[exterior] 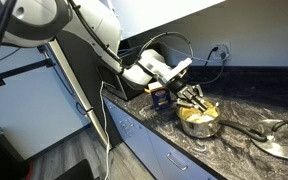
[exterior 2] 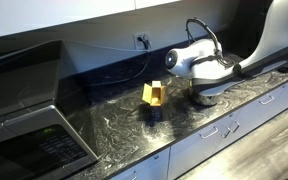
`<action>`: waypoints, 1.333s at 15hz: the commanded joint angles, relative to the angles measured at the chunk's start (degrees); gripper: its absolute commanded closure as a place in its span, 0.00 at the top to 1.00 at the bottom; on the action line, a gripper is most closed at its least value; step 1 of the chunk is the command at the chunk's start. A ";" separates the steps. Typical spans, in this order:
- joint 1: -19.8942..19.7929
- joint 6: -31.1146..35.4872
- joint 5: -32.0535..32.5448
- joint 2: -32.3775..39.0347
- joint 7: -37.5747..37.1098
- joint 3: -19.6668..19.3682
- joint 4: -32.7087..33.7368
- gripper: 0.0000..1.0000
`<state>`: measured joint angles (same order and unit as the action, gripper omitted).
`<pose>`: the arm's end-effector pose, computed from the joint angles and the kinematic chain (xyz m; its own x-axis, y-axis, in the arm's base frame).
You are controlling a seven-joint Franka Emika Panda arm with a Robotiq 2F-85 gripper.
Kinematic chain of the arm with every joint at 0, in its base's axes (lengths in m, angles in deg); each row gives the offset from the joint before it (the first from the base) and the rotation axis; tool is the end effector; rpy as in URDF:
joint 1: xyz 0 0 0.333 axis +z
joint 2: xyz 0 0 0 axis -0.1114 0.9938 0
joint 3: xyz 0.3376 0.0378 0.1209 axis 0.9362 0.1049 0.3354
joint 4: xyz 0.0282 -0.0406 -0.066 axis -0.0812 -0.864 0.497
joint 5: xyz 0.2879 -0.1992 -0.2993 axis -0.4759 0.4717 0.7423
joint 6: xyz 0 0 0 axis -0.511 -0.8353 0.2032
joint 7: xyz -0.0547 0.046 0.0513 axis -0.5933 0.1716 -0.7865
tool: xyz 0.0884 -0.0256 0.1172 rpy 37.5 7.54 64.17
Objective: Pick up the folk and stir in the pot
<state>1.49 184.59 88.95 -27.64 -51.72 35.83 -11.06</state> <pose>0.7339 0.0485 0.1400 0.2468 0.5814 -0.7753 0.9690 -0.1416 0.2024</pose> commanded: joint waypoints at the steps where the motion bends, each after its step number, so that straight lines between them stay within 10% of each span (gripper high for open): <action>1: -0.02 -1.32 -0.07 1.44 2.00 0.83 2.64 0.47; 8: -0.55 -3.07 -4.99 -1.00 -0.86 1.81 1.67 0.98; 20: -7.21 2.40 -30.06 -4.77 -11.85 -0.19 1.27 0.92</action>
<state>-4.64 184.65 63.47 -30.79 -61.17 36.40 -9.04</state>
